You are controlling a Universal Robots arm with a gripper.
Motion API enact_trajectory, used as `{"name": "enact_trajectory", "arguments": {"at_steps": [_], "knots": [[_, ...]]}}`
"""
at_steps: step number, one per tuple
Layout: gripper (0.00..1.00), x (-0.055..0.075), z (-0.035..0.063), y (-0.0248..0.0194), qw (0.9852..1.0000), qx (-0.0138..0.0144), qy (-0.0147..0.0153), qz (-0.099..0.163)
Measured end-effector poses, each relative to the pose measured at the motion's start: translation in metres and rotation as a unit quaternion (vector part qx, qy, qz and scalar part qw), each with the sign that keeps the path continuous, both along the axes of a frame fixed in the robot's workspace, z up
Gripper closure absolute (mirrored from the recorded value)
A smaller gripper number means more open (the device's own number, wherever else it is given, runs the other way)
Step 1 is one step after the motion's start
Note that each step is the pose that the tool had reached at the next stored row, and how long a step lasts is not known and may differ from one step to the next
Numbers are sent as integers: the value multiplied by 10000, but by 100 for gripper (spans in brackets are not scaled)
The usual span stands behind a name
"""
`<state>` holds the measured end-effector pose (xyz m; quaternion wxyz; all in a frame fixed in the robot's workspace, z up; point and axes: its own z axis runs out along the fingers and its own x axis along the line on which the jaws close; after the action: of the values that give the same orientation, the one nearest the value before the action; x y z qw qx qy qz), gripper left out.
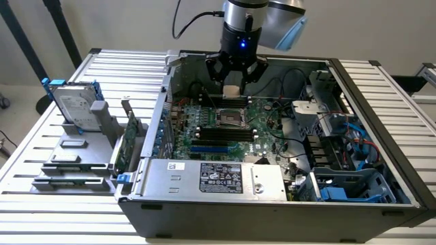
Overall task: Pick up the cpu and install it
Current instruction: 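Place the cpu into insertion slot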
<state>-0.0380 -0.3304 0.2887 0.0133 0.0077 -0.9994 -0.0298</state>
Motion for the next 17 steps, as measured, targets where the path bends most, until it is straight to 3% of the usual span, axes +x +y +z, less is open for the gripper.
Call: {"name": "enact_trajectory", "arguments": {"at_steps": [10,14,17], "knots": [[45,0,0,0,10000,0,0,-14],[45,1,0,-1,9994,0,0,-345],[45,0,0,-1,9981,0,0,-620]]}}
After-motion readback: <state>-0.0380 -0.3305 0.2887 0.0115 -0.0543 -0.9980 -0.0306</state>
